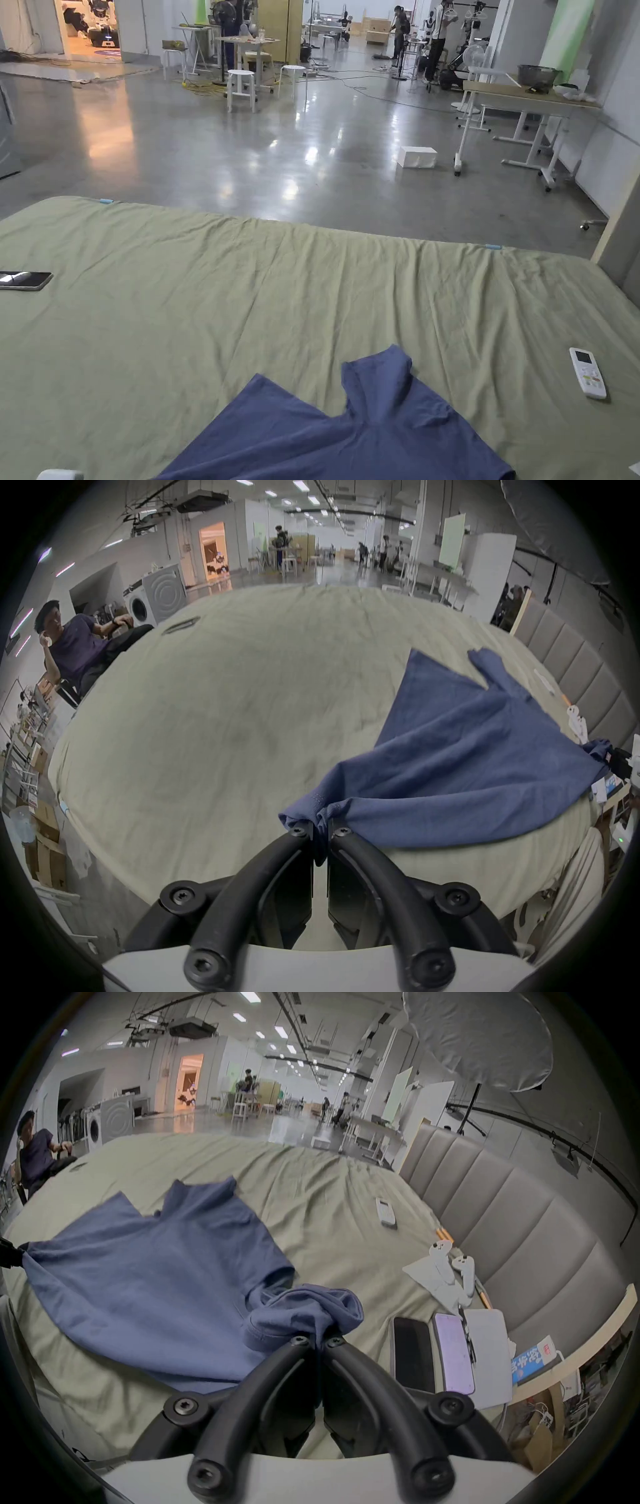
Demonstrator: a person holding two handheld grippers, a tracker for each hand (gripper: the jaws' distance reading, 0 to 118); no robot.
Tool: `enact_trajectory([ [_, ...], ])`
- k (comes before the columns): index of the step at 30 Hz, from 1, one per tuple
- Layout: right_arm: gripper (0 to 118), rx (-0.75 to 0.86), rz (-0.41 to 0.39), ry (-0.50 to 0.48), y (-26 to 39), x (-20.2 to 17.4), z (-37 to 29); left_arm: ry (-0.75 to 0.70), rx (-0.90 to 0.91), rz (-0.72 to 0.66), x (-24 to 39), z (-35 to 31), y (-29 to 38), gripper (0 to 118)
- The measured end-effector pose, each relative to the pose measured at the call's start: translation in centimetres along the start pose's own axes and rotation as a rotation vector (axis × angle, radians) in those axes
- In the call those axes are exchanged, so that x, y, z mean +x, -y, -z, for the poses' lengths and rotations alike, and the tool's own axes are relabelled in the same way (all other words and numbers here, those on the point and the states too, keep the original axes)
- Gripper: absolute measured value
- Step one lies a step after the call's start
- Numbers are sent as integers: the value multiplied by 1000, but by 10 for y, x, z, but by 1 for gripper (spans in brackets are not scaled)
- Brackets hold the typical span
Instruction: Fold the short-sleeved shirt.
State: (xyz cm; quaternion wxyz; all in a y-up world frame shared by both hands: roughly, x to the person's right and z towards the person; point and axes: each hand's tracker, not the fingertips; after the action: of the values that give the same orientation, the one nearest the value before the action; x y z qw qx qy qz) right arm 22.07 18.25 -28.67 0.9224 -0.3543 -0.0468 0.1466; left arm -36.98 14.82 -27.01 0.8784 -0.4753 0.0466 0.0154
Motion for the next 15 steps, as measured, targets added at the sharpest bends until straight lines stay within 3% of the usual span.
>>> enact_trajectory([
  [2,4,-18,5,2,2,-4,2,-9,-13,10,0,6,3,7],
  [3,10,-23,-1,10,4,-3,5,-8,-21,9,0,8,4,9],
  [5,24,7,-13,29,4,-7,0,-39,-46,10,-5,17,5,23],
  [7,62,63,4,28,0,-11,-10,-88,4,45,-4,17,6,55],
  [9,84,91,10,34,-8,-16,-17,-92,37,46,-6,17,4,73],
  [15,84,283,74,-7,-44,-33,-40,-63,241,-21,16,-19,-26,73],
])
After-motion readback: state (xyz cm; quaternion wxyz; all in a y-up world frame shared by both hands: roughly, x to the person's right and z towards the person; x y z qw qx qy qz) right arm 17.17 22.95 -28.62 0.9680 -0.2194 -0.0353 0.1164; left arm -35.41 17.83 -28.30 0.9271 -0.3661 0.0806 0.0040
